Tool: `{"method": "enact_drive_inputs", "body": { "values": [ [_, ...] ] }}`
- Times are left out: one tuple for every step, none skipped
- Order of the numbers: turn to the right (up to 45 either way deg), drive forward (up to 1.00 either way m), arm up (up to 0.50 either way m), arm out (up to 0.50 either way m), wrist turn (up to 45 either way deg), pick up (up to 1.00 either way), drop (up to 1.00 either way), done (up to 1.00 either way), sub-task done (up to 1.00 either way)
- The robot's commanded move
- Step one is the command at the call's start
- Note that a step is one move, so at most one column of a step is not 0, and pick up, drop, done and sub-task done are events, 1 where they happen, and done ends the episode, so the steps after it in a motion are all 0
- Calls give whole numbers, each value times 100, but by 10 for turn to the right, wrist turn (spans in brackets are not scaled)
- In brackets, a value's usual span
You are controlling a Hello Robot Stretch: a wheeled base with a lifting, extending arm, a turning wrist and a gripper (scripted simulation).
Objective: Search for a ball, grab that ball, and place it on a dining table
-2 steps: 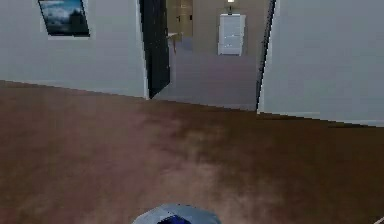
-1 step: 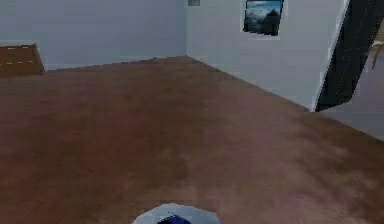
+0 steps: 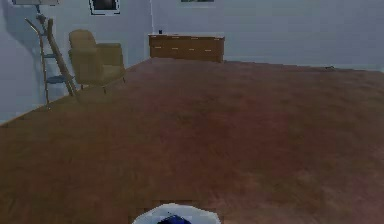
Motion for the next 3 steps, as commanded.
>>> {"method": "enact_drive_inputs", "body": {
  "values": [
    [-120, 0, 0, 0, 0, 0, 0, 0, 0],
    [450, 0, 0, 0, 0, 0, 0, 0, 0],
    [450, 0, 0, 0, 0, 0, 0, 0, 0]
  ]
}}
